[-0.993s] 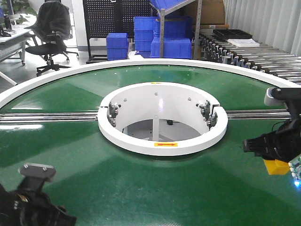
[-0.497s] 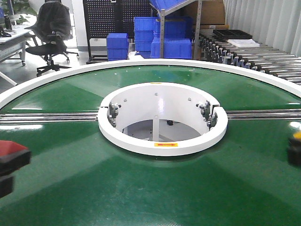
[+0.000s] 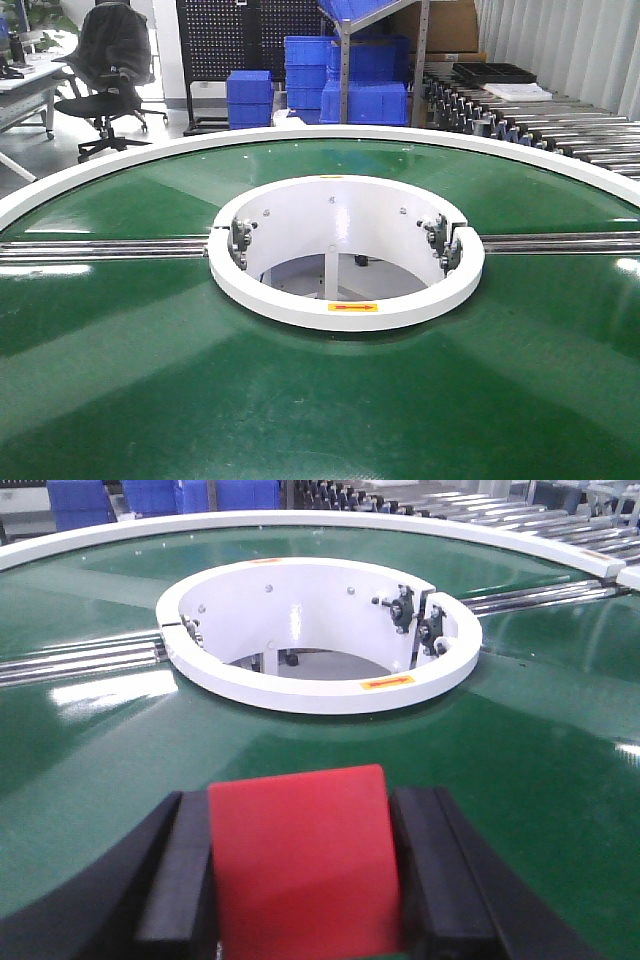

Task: Pick red and yellow blocks into blue bin
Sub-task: 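Lift both held blocks up off the table, then drive the base away from the table holding both blocks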

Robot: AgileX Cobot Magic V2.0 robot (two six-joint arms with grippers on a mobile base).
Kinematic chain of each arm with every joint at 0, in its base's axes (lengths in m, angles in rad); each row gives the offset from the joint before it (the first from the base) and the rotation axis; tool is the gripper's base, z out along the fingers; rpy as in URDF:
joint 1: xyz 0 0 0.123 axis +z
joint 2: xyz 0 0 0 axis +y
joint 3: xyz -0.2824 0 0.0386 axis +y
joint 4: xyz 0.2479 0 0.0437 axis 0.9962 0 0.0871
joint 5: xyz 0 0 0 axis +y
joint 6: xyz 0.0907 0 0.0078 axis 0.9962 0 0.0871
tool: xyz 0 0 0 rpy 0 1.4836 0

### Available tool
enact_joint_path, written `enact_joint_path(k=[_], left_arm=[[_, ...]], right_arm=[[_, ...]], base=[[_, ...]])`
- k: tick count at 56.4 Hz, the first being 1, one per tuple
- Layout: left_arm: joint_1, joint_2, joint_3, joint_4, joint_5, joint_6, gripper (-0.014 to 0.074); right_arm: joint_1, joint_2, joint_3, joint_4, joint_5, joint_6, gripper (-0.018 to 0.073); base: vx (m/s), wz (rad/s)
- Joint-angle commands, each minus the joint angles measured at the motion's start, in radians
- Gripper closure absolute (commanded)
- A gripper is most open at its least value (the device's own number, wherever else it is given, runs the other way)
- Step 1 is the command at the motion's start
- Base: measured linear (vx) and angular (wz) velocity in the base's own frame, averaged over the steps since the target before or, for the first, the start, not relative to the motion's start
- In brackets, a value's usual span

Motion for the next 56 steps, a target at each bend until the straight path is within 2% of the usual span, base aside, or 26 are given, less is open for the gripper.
enact_joint_path(k=[1,56], left_arm=[[-0.005,-0.001,-0.026,-0.012,-0.079,-0.009,0.0597],[-0.005,-0.001,-0.026,-0.012,-0.084,-0.009,0.0596]], right_arm=[[0.001,0.004,-0.026,-0.021,-0.085,-0.006,0.0570],[0.001,0.004,-0.026,-0.021,-0.076,-0.006,0.0570]], base=[[0.00,0.00],[-0.01,0.03]])
